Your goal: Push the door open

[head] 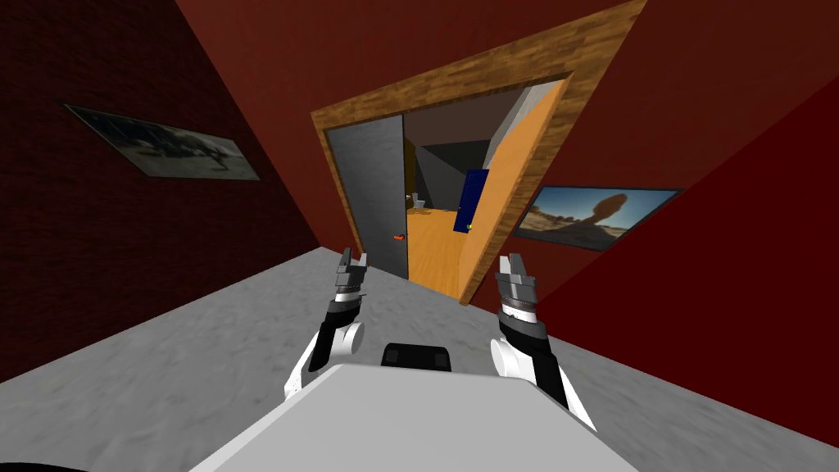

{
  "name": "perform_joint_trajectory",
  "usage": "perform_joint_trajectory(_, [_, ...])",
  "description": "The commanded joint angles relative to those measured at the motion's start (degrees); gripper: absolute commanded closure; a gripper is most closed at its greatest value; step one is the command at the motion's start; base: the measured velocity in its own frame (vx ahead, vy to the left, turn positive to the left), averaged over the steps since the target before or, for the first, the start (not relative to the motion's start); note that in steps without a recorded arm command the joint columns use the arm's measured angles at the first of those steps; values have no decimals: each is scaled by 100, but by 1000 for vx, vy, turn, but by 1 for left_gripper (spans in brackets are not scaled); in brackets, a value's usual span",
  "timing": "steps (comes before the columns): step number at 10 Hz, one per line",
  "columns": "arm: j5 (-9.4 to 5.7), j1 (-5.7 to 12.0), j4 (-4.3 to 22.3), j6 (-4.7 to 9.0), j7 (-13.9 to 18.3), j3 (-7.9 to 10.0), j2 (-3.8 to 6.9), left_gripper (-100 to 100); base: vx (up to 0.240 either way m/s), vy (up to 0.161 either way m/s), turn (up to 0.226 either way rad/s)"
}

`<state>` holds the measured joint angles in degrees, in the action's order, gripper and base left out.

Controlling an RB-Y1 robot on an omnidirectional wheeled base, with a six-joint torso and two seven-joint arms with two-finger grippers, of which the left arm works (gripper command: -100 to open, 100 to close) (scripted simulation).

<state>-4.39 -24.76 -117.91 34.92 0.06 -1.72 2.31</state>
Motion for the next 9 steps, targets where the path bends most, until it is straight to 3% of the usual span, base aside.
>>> perform_joint_trajectory(1, [43,120,286,54,35,4,36,-100,109,44,-14])
perform_joint_trajectory(4, [134,342,808,128,98,-1,88,-100,93,62,-18])
perform_joint_trajectory(5, [134,342,809,128,98,-1,88,-100,73,37,-8])
perform_joint_trajectory(9, [234,582,1373,209,166,-7,133,-100,54,36,-12])
